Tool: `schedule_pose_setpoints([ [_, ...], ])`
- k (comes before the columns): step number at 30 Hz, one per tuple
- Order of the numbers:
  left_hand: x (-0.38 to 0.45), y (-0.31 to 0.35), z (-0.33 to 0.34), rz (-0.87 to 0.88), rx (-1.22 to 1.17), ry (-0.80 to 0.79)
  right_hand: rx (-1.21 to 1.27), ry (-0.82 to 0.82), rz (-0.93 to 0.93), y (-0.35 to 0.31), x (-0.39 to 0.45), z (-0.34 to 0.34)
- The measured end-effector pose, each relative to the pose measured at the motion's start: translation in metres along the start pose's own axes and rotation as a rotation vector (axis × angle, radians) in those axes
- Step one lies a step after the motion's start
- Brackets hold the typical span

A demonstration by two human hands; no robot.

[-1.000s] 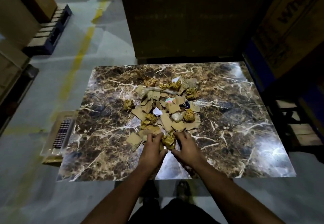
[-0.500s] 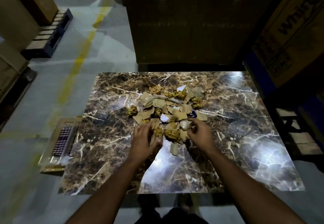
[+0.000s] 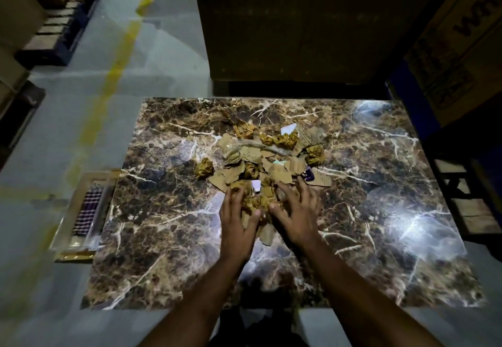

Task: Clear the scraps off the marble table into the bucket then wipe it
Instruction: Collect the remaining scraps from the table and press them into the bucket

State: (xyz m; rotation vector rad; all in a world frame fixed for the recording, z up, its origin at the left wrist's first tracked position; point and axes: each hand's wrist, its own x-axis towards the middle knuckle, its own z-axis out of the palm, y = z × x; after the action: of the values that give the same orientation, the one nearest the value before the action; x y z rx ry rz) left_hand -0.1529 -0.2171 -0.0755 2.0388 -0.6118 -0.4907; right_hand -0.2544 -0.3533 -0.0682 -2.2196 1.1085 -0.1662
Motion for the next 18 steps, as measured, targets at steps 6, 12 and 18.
schedule_pose_setpoints([
  [6, 0.008, 0.018, 0.022, -0.064, -0.226, 0.011, 0.026, 0.091, -0.027, -0.007, 0.001, 0.018],
  [12, 0.018, 0.022, 0.037, -0.147, -0.346, 0.011, 0.332, 0.161, 0.012, -0.012, 0.003, 0.027],
  [18, 0.026, 0.033, 0.047, -0.264, -0.561, 0.108, 0.788, 0.138, 0.055, -0.041, 0.008, 0.022],
])
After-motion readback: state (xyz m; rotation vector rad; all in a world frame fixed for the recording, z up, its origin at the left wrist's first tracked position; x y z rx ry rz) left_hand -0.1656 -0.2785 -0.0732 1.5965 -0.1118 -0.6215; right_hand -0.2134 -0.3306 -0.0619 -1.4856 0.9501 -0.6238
